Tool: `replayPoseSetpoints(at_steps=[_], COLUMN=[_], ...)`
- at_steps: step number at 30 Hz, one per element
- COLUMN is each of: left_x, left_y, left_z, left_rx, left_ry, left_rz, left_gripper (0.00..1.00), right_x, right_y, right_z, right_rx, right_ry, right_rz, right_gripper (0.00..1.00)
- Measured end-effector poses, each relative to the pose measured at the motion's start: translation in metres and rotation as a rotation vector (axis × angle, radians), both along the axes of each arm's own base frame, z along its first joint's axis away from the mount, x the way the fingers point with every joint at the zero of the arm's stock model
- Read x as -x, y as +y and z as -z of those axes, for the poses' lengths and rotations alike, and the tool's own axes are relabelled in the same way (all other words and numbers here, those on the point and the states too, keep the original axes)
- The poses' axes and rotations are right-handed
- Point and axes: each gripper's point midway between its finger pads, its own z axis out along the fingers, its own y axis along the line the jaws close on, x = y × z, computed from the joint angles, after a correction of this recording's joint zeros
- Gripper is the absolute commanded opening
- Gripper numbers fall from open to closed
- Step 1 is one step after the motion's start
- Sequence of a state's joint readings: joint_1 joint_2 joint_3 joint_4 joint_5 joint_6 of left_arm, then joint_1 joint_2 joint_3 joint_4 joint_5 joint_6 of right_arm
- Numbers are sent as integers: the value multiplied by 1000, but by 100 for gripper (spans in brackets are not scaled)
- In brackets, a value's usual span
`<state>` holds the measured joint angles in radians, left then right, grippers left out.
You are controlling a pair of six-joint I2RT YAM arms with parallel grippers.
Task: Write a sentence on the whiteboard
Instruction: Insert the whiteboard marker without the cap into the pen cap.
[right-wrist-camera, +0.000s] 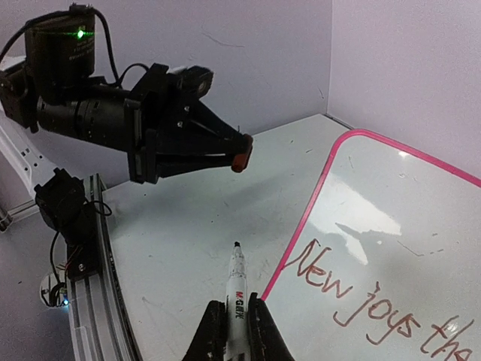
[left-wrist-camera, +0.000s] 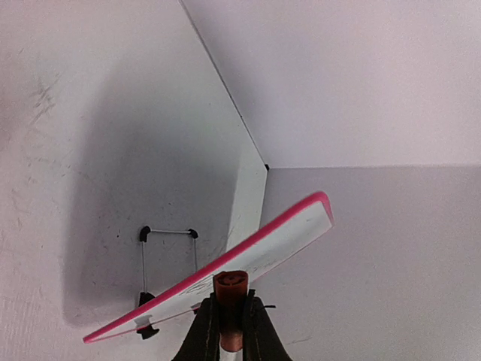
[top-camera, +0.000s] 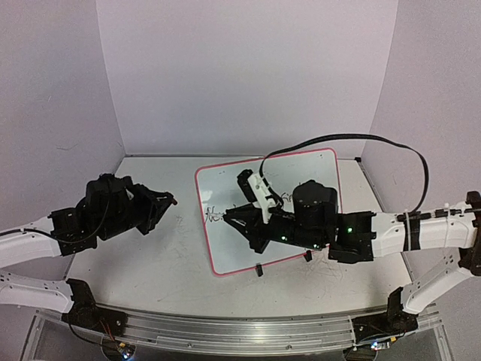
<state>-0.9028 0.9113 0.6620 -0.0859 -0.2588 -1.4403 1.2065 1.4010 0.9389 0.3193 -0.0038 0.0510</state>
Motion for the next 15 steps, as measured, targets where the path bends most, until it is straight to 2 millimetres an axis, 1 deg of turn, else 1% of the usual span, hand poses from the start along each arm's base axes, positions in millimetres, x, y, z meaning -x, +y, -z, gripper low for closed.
replayPoseSetpoints(at_steps=[3, 6, 9, 12, 15], left_x=[6, 10, 13, 14, 13], left_y=[18, 26, 28, 27, 23], left_z=[13, 16, 18, 22, 22], left_rx=[178, 310, 389, 416, 440], left_ry=[117, 183, 222, 253, 268], left_rz=[-99, -150, -170, -175, -172], left_gripper=[0, 0, 0, 0, 0], right_x=[-6, -13, -18, -21, -24], right_y=[16, 28, 41, 57, 70], right_z=[4, 6, 3, -2, -5], right_rx=[2, -6, -26, -53, -70], right_ry=[-15, -31, -45, -55, -60], right_rz=[53, 101, 121, 125, 123], right_gripper=[0, 0, 0, 0, 0])
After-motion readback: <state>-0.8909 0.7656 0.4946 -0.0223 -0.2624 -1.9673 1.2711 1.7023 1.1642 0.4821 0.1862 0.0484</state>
